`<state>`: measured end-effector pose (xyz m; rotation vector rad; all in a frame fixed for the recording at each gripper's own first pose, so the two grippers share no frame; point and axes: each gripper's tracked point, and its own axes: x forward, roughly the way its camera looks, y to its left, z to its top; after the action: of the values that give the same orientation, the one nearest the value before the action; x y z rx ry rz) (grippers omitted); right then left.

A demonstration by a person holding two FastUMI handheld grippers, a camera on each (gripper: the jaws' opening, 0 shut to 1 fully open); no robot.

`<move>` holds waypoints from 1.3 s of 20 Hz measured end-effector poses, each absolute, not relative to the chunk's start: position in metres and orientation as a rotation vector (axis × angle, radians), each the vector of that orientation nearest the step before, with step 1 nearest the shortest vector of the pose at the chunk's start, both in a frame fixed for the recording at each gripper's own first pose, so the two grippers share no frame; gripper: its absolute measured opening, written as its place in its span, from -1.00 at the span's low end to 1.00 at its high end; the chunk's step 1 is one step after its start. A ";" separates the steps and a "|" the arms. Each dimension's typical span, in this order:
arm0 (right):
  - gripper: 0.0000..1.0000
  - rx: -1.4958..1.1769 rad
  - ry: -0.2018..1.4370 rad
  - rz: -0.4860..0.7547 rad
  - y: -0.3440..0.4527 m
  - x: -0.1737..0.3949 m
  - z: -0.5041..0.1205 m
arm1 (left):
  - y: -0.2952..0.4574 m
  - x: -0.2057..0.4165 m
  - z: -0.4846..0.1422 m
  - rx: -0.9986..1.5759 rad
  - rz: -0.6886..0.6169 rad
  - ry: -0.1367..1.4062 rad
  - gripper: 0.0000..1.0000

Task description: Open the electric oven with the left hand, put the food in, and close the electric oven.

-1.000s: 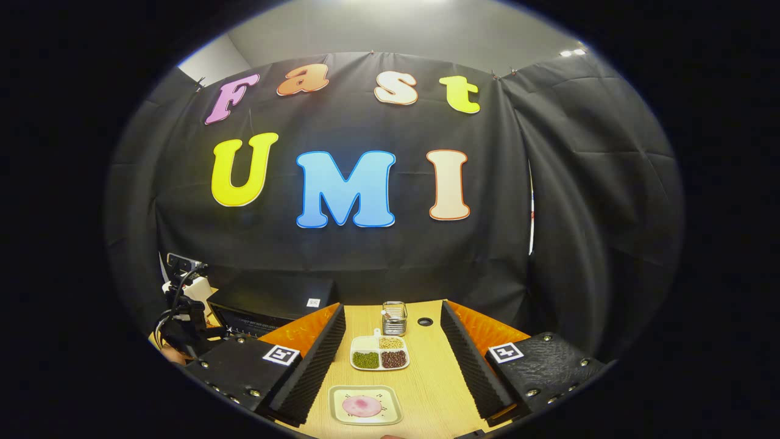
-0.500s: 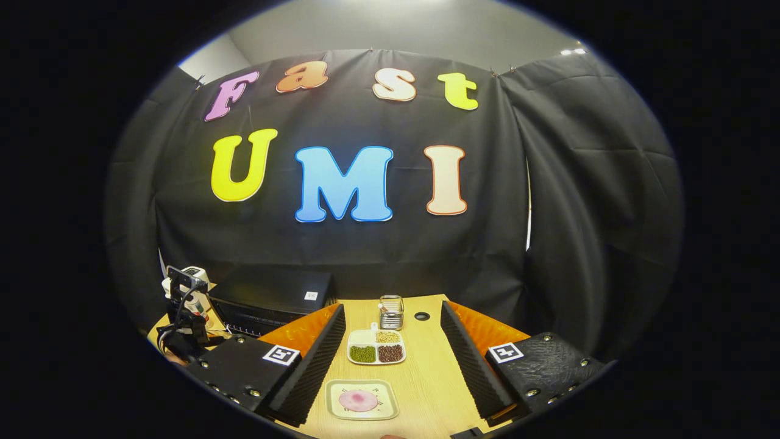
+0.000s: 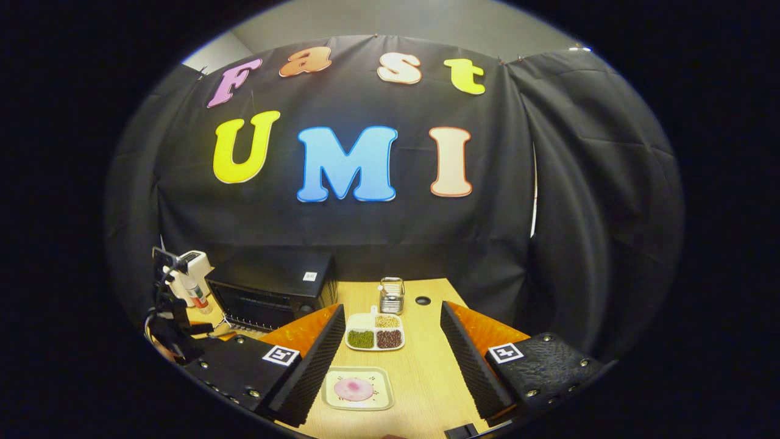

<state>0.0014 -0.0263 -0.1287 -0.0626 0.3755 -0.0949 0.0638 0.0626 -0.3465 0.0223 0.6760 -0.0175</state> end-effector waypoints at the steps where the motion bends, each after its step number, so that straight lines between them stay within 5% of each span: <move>1: 0.94 -0.057 0.416 -0.076 -0.027 0.003 -0.139 | 0.063 0.065 -0.329 0.027 -0.022 0.638 0.80; 6: 0.94 0.014 0.675 0.008 -0.039 0.009 -0.205 | 0.059 0.074 -0.229 0.034 -0.038 0.424 0.80; 8: 0.94 0.036 0.783 0.020 -0.048 0.007 -0.232 | 0.059 0.073 -0.186 0.018 -0.030 0.336 0.99; 10: 0.95 0.078 0.869 0.018 -0.053 0.009 -0.255 | 0.062 0.069 -0.151 -0.007 -0.023 0.271 0.99; 11: 0.95 0.105 0.902 0.020 -0.055 0.010 -0.266 | 0.065 0.068 -0.136 -0.024 -0.016 0.244 0.79; 14: 0.96 0.167 1.001 0.039 -0.055 0.012 -0.299 | 0.082 0.061 -0.100 -0.051 0.017 0.188 0.99; 26: 0.89 0.238 1.345 0.120 -0.045 0.026 -0.409 | 0.145 0.011 -0.123 -0.036 0.183 0.271 0.89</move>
<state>0.0257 -0.0448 -0.4086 0.2385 1.3453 0.1198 0.0106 0.1453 -0.1228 -0.0359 0.2708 0.1826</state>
